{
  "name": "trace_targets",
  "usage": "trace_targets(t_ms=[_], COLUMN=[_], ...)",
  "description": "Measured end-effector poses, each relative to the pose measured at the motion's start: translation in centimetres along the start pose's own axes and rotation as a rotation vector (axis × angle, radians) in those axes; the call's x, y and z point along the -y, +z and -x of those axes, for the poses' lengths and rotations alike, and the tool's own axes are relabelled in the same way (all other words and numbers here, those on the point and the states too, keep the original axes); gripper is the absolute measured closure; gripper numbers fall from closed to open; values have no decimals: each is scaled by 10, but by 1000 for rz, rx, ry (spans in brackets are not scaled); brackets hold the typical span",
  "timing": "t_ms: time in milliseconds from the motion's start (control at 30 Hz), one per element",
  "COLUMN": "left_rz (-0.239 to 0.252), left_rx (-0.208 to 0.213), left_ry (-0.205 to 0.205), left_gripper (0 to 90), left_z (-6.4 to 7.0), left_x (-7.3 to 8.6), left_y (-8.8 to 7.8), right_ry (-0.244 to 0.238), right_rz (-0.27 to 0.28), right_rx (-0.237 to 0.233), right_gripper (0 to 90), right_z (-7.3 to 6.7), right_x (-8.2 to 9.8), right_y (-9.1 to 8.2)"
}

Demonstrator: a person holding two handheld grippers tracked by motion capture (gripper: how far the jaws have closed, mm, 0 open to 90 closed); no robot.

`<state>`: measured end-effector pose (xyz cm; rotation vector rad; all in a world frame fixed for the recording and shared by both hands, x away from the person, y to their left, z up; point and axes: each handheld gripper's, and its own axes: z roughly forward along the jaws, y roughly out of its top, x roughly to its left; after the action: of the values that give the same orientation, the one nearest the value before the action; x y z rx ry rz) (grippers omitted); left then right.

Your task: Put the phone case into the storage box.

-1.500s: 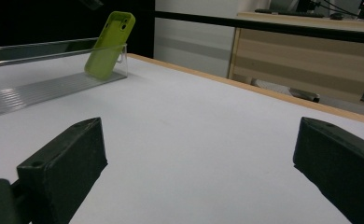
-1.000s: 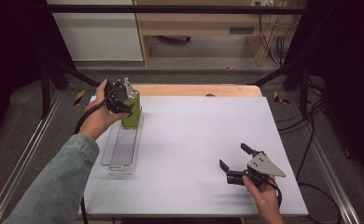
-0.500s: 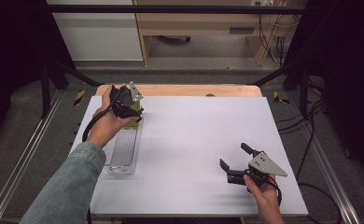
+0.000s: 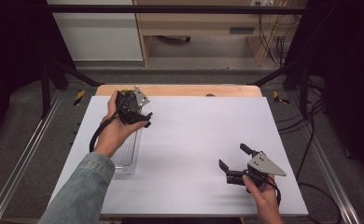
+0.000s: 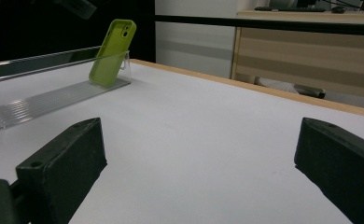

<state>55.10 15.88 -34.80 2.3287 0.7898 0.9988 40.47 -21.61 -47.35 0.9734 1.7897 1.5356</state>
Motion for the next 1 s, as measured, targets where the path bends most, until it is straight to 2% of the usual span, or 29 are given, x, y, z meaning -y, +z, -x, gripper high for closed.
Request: trace_targets(t_ms=[400,467,567,767,1000], left_rz=[26,38,60,81,101], left_rx=[40,40,46,61,59], left_ry=[-2,-11,-47,-66,-42], left_gripper=[62,62,62,62,61], left_z=[25,28,32,42,56], left_x=[4,6,8,13,16], left_y=[-5,-6,-9,-14,-21], right_ry=[-2,-2,2,8,14], right_rz=[-7,-8,-8,-13,-14], right_rx=[0,0,-1,1,5], right_gripper=[23,22,22,22,22], right_z=[-2,-2,-2,-1,-1], right_x=[0,0,0,1,1], right_y=[2,1,1,2,1])
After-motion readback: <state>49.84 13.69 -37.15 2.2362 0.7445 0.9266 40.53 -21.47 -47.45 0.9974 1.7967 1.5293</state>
